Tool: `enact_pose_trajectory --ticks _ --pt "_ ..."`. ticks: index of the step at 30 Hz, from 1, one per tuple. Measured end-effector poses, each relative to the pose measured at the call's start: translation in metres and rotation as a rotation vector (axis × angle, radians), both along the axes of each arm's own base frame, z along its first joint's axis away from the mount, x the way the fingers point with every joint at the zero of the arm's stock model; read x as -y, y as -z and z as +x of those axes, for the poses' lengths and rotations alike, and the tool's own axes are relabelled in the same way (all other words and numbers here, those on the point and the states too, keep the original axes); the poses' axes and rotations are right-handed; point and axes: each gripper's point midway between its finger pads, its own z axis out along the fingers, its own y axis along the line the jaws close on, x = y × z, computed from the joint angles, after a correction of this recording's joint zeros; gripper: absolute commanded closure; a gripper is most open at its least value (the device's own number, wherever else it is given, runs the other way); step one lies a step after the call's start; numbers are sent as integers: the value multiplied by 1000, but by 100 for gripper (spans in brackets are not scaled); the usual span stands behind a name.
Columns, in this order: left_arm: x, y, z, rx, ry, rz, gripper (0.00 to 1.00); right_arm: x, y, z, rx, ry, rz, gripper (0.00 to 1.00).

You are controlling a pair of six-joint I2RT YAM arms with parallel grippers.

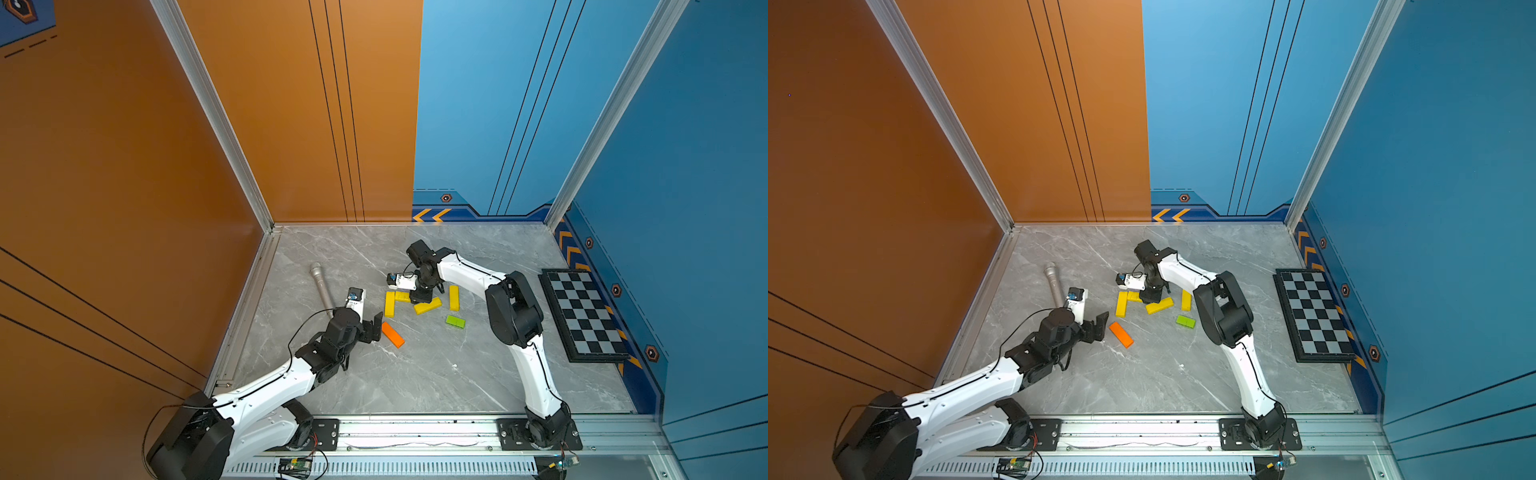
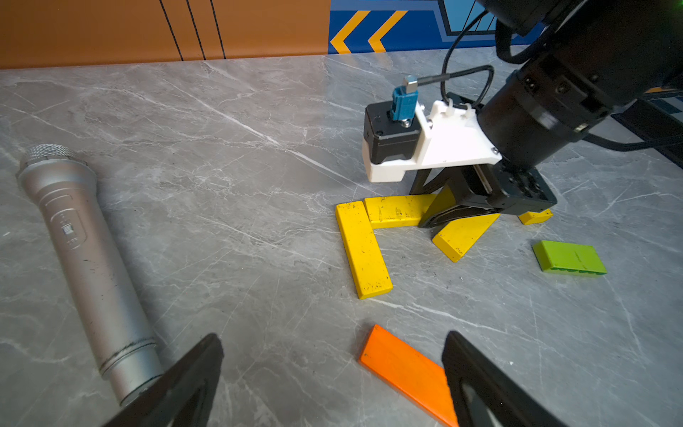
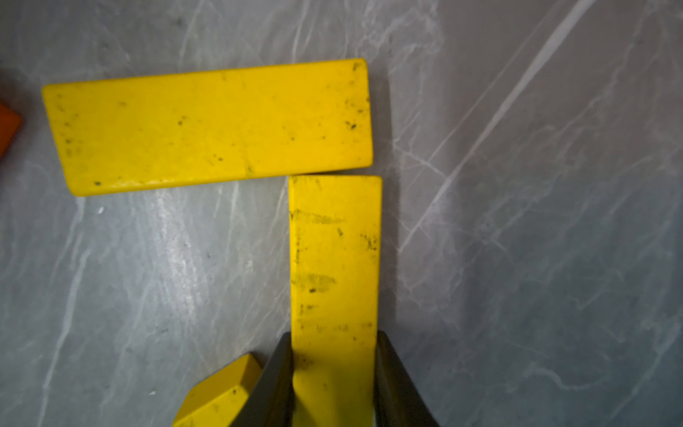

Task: Assemble the letter p with building blocks
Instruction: Assemble the building block at the center of the board.

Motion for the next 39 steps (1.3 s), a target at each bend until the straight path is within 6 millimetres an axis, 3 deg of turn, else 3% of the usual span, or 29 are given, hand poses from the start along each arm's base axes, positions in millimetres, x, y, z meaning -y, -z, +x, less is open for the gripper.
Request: enact_pose_trajectory --ticks 4,6,8,10,14,24,28,33,39 --pt "0 0 0 0 0 0 6 0 0 0 0 0 0 63" --pt "0 0 0 -1 0 1 6 0 1 1 1 5 -3 48" --pt "0 2 0 -4 0 3 6 1 -1 4 12 9 -8 41" --pt "0 3 0 -9 0 6 5 1 -1 6 18 24 -10 25" --pt "0 4 0 -10 0 8 5 -1 -2 13 35 49 15 14" --pt "-3 12 3 -29 -11 25 5 16 -3 5 22 136 94 12" --pt "-5 15 13 -58 -41 36 5 29 -9 7 40 263 120 24" --pt "0 -7 28 -28 -60 16 3 34 -33 17 96 443 205 40" --pt "-5 -8 30 -26 -85 32 3 33 -47 20 105 569 276 100"
